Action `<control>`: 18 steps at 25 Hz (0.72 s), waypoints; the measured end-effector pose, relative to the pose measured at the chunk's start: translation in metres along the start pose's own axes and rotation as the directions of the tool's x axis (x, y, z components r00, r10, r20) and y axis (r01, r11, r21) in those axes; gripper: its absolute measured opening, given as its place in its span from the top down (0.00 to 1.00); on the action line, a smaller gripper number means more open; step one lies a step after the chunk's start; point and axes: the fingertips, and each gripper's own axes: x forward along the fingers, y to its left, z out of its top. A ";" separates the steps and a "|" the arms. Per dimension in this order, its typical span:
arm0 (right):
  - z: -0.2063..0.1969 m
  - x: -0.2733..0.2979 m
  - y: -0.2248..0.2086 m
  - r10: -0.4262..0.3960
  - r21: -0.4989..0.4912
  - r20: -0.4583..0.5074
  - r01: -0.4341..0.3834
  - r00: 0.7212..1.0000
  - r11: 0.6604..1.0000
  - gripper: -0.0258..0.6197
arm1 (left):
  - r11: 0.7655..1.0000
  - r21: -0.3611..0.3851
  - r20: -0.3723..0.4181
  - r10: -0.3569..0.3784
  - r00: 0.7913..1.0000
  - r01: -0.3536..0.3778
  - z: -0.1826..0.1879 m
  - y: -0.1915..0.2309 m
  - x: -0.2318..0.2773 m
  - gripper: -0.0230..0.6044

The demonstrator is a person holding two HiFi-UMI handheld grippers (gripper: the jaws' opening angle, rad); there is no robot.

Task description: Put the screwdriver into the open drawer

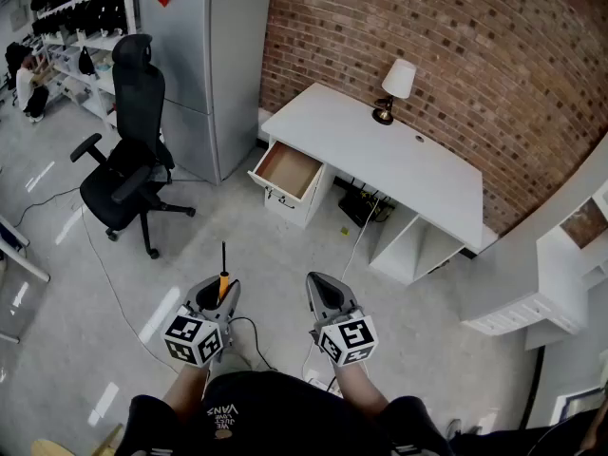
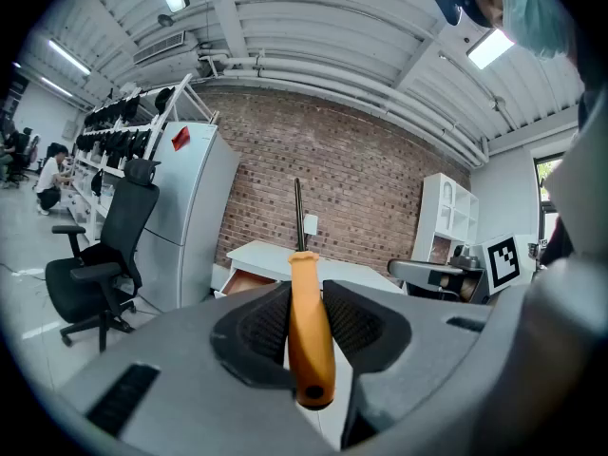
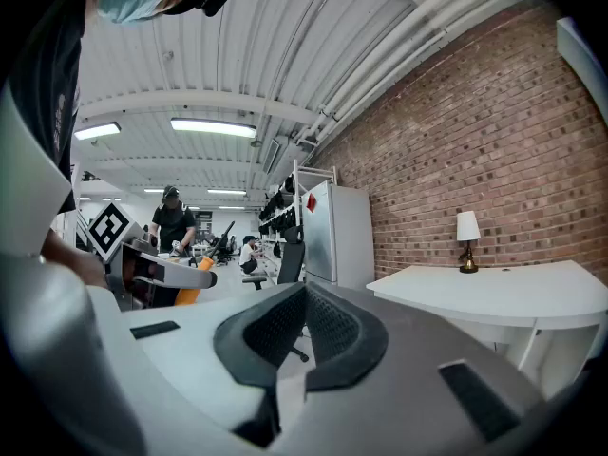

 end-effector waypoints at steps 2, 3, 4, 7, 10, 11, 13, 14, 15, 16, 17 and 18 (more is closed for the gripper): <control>0.005 0.005 -0.004 0.003 0.003 0.003 -0.003 1.000 1.000 0.97 | 1.000 0.000 0.001 0.001 1.000 -0.001 0.005 0.002 0.006 0.80; 0.007 0.007 -0.005 0.004 0.003 0.005 -0.004 1.000 1.000 0.97 | 1.000 0.000 0.002 0.000 1.000 0.000 0.007 0.003 0.009 0.80; 0.007 0.010 -0.007 0.004 0.003 0.007 -0.004 1.000 1.000 0.97 | 1.000 0.000 0.002 0.000 1.000 0.000 0.008 0.004 0.011 0.80; 0.008 0.016 -0.012 0.001 0.001 0.007 -0.001 1.000 1.000 0.97 | 1.000 -0.001 0.000 -0.004 1.000 0.004 0.009 0.007 0.019 0.80; 0.009 0.021 -0.016 -0.003 0.006 0.007 0.003 1.000 1.000 0.97 | 1.000 -0.003 -0.008 -0.012 1.000 0.012 0.009 0.009 0.026 0.80; 0.008 0.023 -0.017 0.000 0.014 0.009 0.000 1.000 1.000 0.97 | 1.000 -0.004 -0.011 -0.014 1.000 0.014 0.009 0.010 0.028 0.80; 0.009 0.026 -0.018 0.021 0.040 0.017 -0.021 1.000 0.999 0.97 | 1.000 -0.008 -0.015 -0.018 1.000 0.018 0.009 0.011 0.033 0.80; 0.010 0.027 -0.018 0.032 0.049 0.023 -0.033 0.999 0.998 0.97 | 1.000 -0.011 -0.016 -0.018 1.000 0.018 0.009 0.011 0.036 0.80; 0.011 0.028 -0.019 0.040 0.049 0.029 -0.041 0.999 0.998 0.97 | 1.000 -0.015 -0.018 -0.018 1.000 0.018 0.009 0.012 0.038 0.80; 0.011 0.029 -0.020 0.043 0.044 0.032 -0.044 0.999 0.998 0.97 | 1.000 -0.018 -0.019 -0.017 1.000 0.017 0.009 0.011 0.041 0.80; 0.010 0.030 -0.021 0.042 0.038 0.031 -0.043 0.999 0.998 0.97 | 1.000 -0.020 -0.022 -0.017 1.000 0.016 0.007 0.011 0.043 0.80; 0.009 0.031 -0.024 0.037 0.036 0.029 -0.038 0.999 0.999 0.97 | 1.000 -0.021 -0.025 -0.017 1.000 0.017 0.005 0.012 0.046 0.80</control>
